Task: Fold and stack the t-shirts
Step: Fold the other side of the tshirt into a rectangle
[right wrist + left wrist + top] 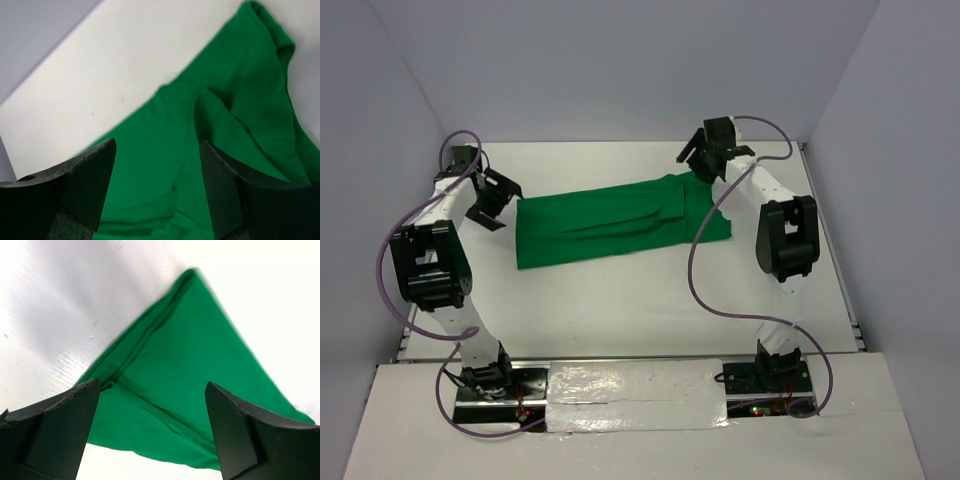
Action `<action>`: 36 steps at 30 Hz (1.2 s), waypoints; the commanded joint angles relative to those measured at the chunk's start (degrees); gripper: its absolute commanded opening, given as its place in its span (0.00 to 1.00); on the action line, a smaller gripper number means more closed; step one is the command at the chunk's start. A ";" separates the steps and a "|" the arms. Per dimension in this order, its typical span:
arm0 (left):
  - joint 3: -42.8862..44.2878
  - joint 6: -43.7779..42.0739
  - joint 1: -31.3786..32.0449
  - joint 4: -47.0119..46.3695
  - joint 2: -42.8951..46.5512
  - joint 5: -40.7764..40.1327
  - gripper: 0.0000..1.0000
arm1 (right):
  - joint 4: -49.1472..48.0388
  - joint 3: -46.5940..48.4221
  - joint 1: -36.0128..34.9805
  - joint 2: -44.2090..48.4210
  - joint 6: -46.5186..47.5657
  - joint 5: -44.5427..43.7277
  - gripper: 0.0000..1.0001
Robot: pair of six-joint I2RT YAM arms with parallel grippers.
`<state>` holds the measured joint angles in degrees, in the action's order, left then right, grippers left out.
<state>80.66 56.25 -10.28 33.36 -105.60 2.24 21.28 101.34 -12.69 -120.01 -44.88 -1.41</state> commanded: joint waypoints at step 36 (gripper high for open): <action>-7.27 -8.61 5.36 6.01 20.35 -7.34 0.99 | -10.37 -26.89 -2.34 12.07 -2.05 10.82 0.45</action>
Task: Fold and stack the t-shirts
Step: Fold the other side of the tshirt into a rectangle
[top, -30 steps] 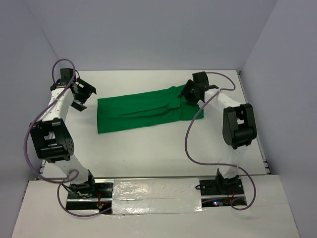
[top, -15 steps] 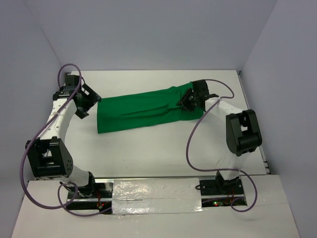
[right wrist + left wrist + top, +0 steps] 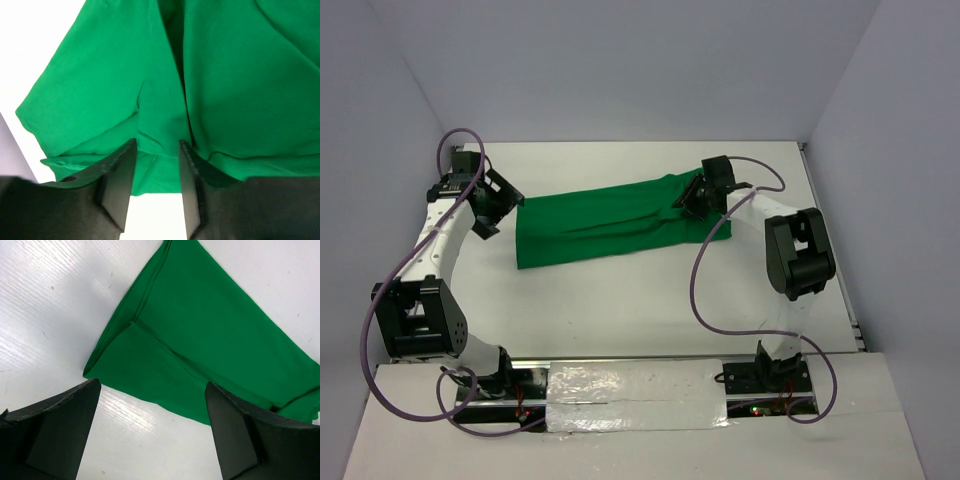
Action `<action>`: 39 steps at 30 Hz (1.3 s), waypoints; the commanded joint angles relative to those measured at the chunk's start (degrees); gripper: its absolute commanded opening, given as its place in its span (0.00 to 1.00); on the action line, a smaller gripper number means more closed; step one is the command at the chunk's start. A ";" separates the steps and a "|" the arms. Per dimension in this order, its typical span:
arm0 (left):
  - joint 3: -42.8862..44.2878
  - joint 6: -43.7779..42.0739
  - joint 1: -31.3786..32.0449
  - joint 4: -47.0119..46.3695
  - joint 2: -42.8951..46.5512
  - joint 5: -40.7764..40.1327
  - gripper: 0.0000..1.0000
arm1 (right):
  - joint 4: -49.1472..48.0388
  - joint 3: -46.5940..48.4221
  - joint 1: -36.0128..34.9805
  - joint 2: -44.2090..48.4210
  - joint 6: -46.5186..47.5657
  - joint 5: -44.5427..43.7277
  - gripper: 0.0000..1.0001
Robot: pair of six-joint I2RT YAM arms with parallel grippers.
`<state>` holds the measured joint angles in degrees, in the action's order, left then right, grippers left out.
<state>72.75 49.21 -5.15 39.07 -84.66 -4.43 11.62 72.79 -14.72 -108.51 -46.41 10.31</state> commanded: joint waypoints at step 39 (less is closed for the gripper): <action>0.11 -2.10 0.14 1.10 0.29 -1.64 0.99 | -2.30 6.30 -3.56 -3.62 -2.18 -1.25 0.00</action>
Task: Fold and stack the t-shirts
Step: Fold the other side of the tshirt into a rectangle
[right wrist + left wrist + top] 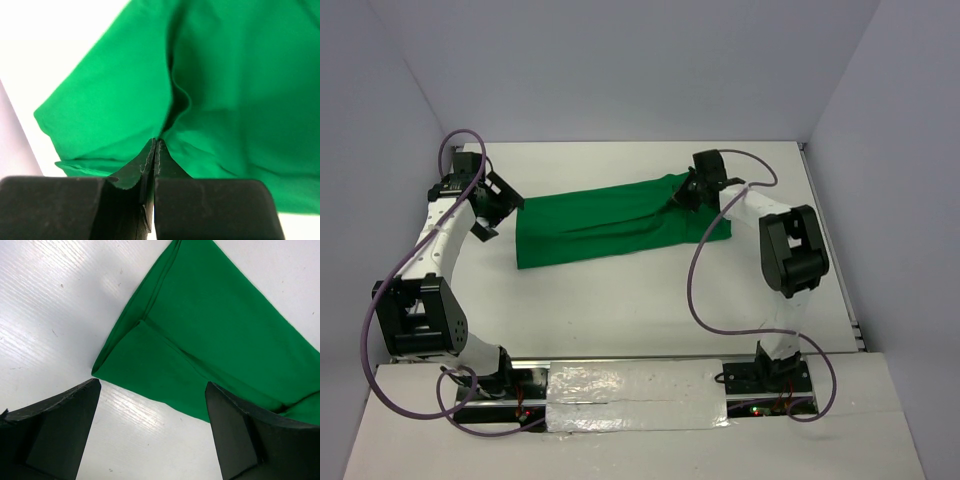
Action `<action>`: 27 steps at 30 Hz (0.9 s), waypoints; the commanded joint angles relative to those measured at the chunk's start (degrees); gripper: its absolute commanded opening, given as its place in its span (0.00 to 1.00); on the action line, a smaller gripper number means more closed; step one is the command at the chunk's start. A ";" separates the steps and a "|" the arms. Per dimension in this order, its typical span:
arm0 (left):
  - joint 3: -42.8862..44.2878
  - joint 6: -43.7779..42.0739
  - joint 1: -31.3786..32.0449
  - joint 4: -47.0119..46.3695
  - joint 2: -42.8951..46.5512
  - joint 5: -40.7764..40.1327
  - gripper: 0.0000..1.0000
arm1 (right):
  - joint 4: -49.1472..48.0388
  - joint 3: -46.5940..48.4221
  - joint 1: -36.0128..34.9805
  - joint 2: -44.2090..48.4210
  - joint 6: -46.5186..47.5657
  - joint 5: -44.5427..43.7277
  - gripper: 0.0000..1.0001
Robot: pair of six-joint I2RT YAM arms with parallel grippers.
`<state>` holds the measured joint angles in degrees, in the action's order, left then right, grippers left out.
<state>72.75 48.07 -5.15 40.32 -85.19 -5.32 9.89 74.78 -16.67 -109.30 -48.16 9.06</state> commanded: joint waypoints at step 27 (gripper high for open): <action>27.17 -5.09 13.06 6.97 -33.19 -9.70 0.98 | -6.10 -34.69 9.54 28.79 -3.60 1.31 0.05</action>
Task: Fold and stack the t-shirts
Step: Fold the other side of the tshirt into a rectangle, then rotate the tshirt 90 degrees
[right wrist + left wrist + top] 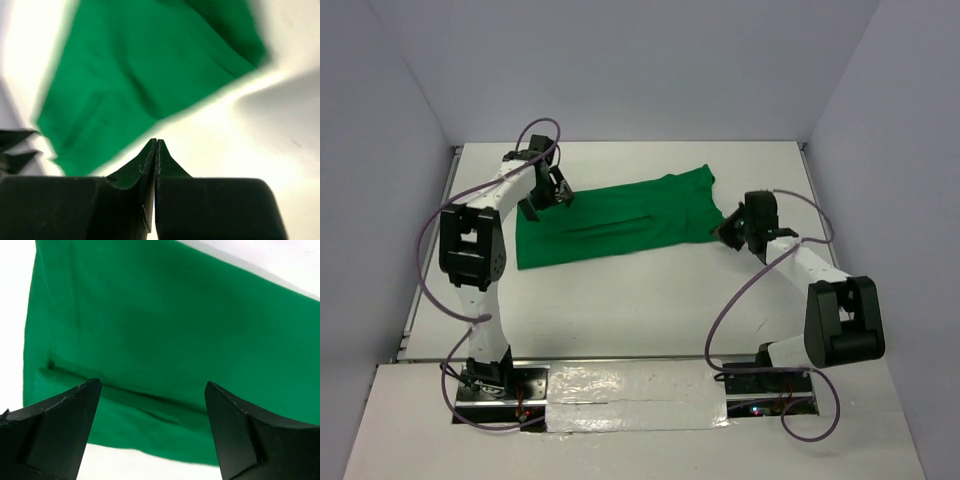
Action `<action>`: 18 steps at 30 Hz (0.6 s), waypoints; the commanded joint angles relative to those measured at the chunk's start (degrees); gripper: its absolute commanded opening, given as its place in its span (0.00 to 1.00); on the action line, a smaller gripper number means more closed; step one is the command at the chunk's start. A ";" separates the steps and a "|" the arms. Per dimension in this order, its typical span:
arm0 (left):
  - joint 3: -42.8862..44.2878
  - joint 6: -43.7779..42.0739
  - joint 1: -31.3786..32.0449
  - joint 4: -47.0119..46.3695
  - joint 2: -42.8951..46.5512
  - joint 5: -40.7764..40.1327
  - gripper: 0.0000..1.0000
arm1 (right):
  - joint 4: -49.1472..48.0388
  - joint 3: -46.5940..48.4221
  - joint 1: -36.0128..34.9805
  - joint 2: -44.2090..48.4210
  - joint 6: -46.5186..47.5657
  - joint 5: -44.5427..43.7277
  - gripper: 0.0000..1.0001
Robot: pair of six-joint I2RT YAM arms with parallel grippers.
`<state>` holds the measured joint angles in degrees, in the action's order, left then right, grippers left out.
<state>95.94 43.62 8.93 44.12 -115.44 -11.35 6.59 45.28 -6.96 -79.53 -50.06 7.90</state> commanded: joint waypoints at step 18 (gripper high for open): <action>-28.58 8.05 5.55 0.89 12.74 9.14 0.99 | 7.88 46.35 -0.68 -50.06 -8.47 4.40 0.31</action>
<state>75.61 47.40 10.11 41.87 -109.67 -10.66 8.29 82.74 -7.01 -123.31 -57.39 11.97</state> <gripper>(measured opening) 0.985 0.306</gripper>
